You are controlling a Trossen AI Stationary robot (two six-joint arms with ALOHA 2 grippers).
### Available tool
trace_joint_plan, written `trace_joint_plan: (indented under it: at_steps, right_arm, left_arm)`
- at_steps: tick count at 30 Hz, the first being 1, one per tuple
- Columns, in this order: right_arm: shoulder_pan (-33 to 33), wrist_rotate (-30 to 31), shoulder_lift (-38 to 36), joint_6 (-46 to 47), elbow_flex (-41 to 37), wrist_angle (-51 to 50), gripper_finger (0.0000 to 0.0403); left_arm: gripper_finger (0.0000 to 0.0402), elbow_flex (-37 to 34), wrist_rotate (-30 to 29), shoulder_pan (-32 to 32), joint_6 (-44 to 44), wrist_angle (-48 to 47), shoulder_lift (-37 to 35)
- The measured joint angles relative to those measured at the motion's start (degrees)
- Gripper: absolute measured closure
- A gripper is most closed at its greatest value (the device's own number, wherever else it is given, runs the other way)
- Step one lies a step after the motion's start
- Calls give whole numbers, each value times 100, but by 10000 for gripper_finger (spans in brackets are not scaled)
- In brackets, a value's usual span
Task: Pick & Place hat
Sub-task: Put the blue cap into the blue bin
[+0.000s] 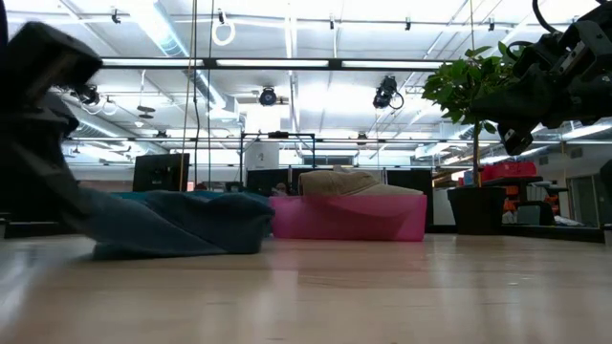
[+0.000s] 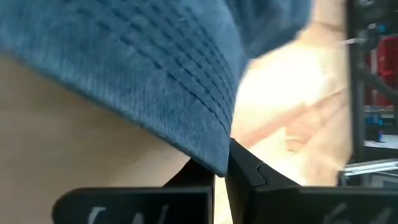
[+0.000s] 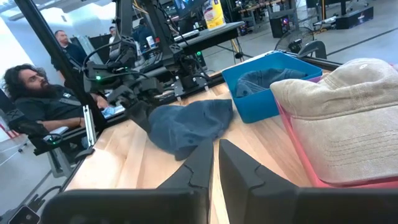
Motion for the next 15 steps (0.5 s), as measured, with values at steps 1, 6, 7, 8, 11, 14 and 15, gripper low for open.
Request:
trace_joint_plan:
  at_steps: [1, 6, 7, 8, 11, 14, 15]
  right_arm:
    - [2, 0, -2, -2, 0, 0, 372]
    - [0, 1, -1, -1, -1, 4, 372]
    - [2, 0, -2, -2, 0, 7, 372]
    - [0, 0, -1, -1, -1, 3, 372]
    - [1, 0, 0, -2, 0, 6, 372]
    - [2, 0, 0, 0, 0, 11, 372]
    - [2, 0, 0, 0, 0, 13, 372]
  left_arm:
    - [388, 0, -135, -42, 51, 53, -48]
    - [389, 232, -501, -169, 738, 160, -338]
    - [389, 287, -503, -187, 890, 185, -400]
    - [389, 331, -508, -212, 1056, 181, -461]
    - [389, 492, -467, -263, 1657, 185, -680]
    - [389, 604, -450, -292, 2411, 158, -961]
    - [389, 625, -452, -292, 2704, 135, -1087]
